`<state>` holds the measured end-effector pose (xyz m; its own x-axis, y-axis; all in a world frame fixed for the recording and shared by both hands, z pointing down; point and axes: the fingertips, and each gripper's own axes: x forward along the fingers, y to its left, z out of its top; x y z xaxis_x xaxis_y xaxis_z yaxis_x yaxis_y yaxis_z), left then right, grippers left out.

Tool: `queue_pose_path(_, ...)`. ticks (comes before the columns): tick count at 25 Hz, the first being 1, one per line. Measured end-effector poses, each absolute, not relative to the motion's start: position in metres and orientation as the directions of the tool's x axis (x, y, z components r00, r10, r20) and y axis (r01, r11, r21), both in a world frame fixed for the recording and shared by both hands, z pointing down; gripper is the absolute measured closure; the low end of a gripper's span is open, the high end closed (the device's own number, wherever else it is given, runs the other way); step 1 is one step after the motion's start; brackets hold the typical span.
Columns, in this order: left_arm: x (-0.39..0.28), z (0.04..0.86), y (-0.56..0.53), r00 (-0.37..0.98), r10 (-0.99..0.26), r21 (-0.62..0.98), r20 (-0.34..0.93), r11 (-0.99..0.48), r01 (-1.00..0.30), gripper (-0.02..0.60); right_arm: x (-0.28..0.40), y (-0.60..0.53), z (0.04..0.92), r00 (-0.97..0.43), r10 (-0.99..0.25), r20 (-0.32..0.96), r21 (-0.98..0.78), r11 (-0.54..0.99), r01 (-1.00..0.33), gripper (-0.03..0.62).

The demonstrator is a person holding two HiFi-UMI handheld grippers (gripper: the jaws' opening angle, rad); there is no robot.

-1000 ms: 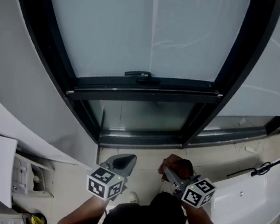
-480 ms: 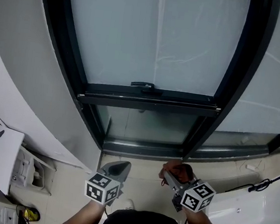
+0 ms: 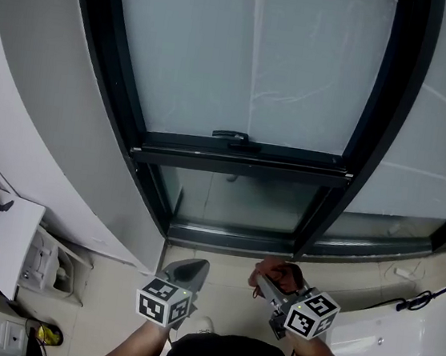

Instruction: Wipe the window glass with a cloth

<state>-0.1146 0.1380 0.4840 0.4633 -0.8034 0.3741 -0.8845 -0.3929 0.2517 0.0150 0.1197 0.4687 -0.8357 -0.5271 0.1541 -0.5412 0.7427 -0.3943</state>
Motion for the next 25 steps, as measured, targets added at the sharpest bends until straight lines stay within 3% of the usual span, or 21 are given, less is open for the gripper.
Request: queue_pose_path(25, -0.113, 0.478, 0.127, 0.476, -0.807, 0.249, 0.35, -0.41, -0.878, 0.565, 0.019, 0.12, 0.474, -0.822, -0.546, 0.161, -0.359, 0.744, -0.564, 0.462)
